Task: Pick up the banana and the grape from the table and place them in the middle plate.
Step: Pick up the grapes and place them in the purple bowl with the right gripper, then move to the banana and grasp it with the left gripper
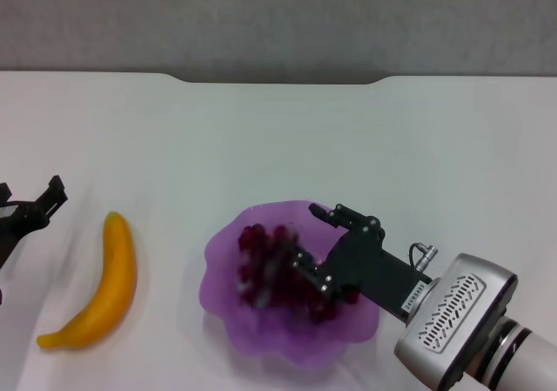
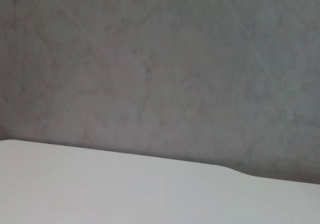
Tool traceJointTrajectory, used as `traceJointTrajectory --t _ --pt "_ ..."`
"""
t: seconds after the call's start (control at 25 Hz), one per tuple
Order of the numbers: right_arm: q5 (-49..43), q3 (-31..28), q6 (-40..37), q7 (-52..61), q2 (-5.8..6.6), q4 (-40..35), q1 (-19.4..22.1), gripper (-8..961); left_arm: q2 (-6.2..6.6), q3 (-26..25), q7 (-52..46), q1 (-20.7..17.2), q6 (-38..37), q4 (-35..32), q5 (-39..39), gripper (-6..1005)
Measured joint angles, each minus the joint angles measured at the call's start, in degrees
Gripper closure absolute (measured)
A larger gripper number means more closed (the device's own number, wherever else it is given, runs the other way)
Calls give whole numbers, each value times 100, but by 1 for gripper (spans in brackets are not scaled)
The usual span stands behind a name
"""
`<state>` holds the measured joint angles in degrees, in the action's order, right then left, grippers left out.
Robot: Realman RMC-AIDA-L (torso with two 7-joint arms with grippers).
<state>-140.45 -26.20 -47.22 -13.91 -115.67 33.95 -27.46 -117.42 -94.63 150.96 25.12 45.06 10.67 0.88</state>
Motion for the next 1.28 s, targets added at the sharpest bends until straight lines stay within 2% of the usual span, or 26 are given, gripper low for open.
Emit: traceJointTrajectory --t 0.16,0.36,0.52,0.68,1.04,1.28 --pt "0 -7 -84 23 0 -45 11 426 -7 6 0 12 -3 -3 0 109" --pt "0 4 -663 142 -19 -320 50 222 -9 6 -20 23 -7 -4 0 109" --pt "128 -245 -753 487 -9 -416 24 147 -9 -24 -30 25 -7 -4 0 109" --pt "673 -598 -708 515 10 -545 41 71 -10 -13 -37 11 -7 -4 0 109" --pt "1752 -840 -430 906 25 -1094 134 73 -8 -20 -41 -14 -6 -2 0 109" --pt "2212 -885 242 908 27 -1128 -13 73 -13 7 -41 0 -6 -3 0 109"
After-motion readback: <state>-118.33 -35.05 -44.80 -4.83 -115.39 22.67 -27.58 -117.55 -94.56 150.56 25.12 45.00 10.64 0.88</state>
